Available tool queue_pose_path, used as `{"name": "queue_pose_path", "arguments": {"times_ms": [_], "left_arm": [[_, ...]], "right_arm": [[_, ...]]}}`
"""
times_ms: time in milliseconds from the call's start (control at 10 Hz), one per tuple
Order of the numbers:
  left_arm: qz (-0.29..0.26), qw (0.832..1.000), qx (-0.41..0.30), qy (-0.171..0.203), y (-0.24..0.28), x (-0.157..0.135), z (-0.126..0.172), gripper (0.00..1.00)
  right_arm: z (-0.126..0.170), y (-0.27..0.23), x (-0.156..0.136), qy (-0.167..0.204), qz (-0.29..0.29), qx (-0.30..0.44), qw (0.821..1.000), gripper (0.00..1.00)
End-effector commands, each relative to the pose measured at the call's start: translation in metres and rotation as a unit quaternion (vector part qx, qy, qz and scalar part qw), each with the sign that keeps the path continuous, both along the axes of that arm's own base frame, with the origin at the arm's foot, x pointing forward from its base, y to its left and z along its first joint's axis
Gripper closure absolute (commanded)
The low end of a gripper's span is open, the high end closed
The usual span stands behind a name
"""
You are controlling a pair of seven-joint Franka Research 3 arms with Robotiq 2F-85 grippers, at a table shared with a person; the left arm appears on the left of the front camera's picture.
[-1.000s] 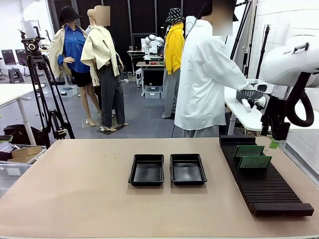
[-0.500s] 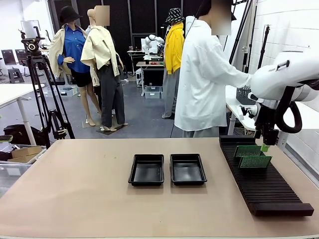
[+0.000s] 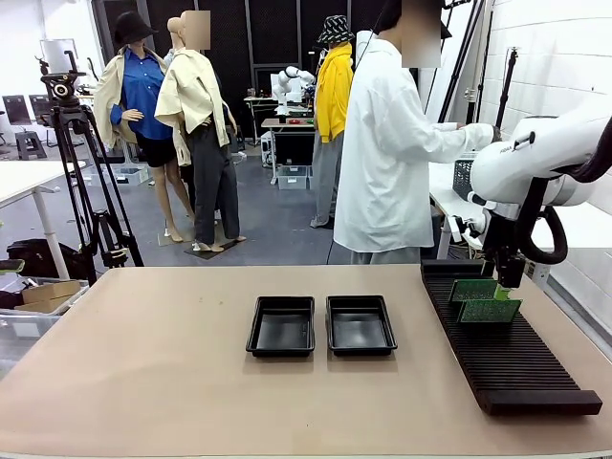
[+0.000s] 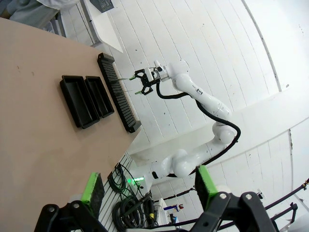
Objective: Inspect and transfer BCBs to ESD trays.
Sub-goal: Pick up the Blank PCB from the PCB Rack and place it in the left ESD tray.
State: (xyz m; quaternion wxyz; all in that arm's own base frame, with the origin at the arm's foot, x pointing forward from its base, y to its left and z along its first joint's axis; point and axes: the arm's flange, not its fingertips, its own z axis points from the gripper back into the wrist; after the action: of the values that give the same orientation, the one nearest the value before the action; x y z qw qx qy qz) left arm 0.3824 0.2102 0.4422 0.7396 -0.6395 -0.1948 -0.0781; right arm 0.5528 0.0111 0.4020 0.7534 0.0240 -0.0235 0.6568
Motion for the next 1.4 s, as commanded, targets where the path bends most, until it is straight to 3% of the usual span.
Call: {"name": "queue_pose_path", "arguments": {"times_ms": [0, 700, 1300], "left_arm": [[0.001, 1.000, 0.004, 0.002, 0.001, -0.002, 0.002, 0.00], [0.001, 1.000, 0.004, 0.002, 0.001, -0.002, 0.002, 0.00], [0.001, 1.000, 0.004, 0.002, 0.001, -0.002, 0.002, 0.00]], "right_arm": [[-0.001, -0.001, 0.004, 0.010, -0.003, -0.011, 1.000, 0.00], [-0.033, -0.010, 0.006, 0.041, -0.002, 0.000, 0.999, 0.00], [-0.041, -0.010, 0.011, 0.031, 0.001, 0.011, 0.999, 0.00]]}}
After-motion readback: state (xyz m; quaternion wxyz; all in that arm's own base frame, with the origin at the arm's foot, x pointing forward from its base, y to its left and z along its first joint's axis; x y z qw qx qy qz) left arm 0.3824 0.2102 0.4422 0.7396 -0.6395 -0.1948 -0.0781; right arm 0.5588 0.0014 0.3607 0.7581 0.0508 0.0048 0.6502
